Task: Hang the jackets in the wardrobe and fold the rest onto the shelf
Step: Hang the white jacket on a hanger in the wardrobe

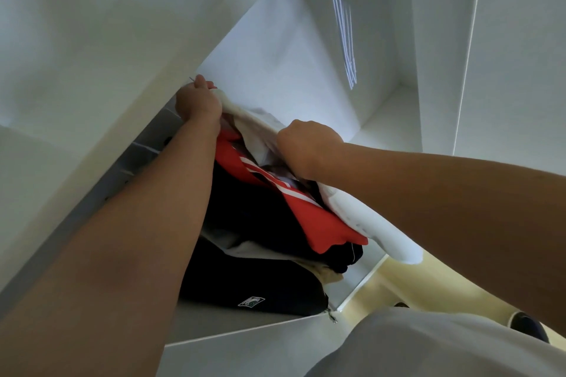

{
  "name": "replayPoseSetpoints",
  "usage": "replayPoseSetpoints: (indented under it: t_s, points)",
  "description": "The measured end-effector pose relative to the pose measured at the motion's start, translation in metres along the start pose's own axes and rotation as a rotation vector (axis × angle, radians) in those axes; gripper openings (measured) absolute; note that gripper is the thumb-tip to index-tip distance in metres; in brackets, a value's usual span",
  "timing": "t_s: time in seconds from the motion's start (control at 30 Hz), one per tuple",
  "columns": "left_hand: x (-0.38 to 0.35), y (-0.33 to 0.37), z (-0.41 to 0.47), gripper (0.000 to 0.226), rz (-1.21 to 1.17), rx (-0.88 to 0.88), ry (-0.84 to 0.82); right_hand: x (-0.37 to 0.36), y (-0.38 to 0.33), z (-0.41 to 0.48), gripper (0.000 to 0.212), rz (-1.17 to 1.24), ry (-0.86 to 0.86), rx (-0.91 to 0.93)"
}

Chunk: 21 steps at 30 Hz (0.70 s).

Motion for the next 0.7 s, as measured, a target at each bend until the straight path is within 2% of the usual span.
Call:
replayPoseSetpoints:
  t_s: [0.17, 0.2, 0.27, 0.3, 0.33, 0.43, 0.5, 0.63, 0.7]
  points:
    - [-0.017, -0.001, -0.001, 0.042, 0.104, 0.013, -0.062, -0.009, 0.011, 0.003, 0.01, 0.046, -0.044, -0.024]
    - [-0.019, -0.002, 0.003, 0.039, 0.143, 0.026, -0.092, -0.01, 0.014, 0.005, 0.018, 0.051, -0.051, -0.035]
    - [-0.017, 0.003, 0.0, 0.036, 0.309, 0.075, -0.153, -0.012, 0.02, 0.009, 0.03, 0.035, -0.06, -0.049]
    - [-0.018, 0.007, 0.001, 0.037, 0.449, 0.055, -0.168, -0.011, 0.023, 0.011, 0.031, 0.019, -0.063, -0.06]
    - [-0.02, 0.011, -0.004, 0.036, 0.49, 0.044, -0.195, -0.013, 0.028, 0.013, 0.031, 0.011, -0.068, -0.076]
    - [-0.042, 0.024, -0.033, 0.032, 0.673, -0.104, -0.278, -0.013, 0.045, 0.014, 0.039, 0.046, -0.073, -0.1]
    - [-0.052, 0.038, -0.057, 0.018, 0.757, -0.219, -0.211, -0.009, 0.061, 0.009, 0.043, 0.091, -0.052, -0.142]
    - [-0.08, 0.068, -0.082, 0.032, 0.746, -0.336, -0.216, 0.007, 0.102, -0.008, 0.039, 0.121, 0.005, -0.234]
    - [-0.101, 0.082, -0.084, 0.031, 0.674, -0.375, -0.299, 0.018, 0.123, -0.019, 0.037, 0.143, 0.057, -0.29]
Point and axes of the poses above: each hand's wrist, its own z-axis towards the middle knuckle, its own x-axis out of the back of the hand, y = z × x, the point moved 8 cm from there along z, towards the middle knuckle, and after that the axes turned 8 degrees about -y, right-handed, at the moved point
